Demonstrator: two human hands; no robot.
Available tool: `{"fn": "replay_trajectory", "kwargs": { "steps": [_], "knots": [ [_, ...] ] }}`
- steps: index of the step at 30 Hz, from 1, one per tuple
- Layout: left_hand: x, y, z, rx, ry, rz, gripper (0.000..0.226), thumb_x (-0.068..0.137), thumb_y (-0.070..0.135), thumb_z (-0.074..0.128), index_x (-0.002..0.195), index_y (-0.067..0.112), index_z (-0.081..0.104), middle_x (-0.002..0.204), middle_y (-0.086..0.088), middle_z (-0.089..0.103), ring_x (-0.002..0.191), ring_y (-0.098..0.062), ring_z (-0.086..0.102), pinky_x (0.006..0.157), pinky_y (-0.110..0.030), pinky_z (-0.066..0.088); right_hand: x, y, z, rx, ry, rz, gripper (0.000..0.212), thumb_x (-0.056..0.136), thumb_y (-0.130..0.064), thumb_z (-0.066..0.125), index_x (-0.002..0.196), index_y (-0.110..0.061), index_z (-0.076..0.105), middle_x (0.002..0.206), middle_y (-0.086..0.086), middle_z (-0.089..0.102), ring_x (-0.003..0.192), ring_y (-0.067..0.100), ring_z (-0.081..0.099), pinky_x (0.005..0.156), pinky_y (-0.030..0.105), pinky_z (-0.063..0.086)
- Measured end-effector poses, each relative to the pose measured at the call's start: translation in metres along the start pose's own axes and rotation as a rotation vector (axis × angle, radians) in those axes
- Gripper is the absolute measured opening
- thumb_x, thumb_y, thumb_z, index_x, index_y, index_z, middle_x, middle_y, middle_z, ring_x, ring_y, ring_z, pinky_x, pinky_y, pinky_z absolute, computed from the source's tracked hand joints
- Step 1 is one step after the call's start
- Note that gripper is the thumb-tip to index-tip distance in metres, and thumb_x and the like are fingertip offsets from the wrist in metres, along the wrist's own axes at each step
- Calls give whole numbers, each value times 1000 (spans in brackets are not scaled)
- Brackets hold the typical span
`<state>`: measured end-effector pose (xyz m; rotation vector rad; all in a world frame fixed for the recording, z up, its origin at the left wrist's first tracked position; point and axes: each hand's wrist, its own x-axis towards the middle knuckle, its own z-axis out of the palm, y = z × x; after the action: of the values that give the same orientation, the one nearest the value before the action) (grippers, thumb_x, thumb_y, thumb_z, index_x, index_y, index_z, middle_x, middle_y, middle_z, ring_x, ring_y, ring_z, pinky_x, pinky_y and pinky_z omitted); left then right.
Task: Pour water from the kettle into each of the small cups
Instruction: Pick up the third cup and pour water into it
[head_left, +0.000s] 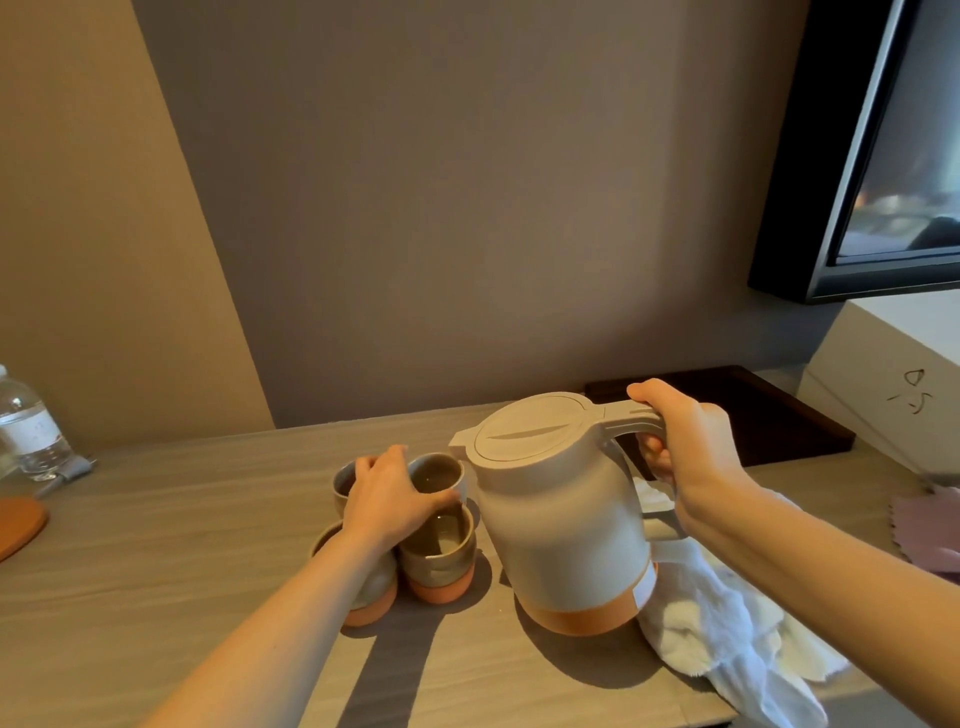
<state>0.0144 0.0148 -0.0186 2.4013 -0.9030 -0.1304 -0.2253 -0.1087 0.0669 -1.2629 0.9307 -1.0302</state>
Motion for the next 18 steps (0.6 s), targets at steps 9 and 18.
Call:
{"fn": "replay_trajectory", "kwargs": {
  "steps": [9,18],
  "knots": [
    [27,11,8,243,-63,-2,78,68,71,68,121,16,51,126,-7,60,128,-30,41,97,-42,44,17,10,7,-11,-24,9,31,84,-32,63,86,-1,65,66,7,52,61,14,44,57,26,38],
    [45,13,16,328,-100,-77,59,66,69,72,92,18,57,118,-9,63,124,-33,43,109,-48,32,19,21,5,-53,-21,9,35,84,-31,63,82,4,65,64,12,50,60,18,44,59,28,40]
  ]
}}
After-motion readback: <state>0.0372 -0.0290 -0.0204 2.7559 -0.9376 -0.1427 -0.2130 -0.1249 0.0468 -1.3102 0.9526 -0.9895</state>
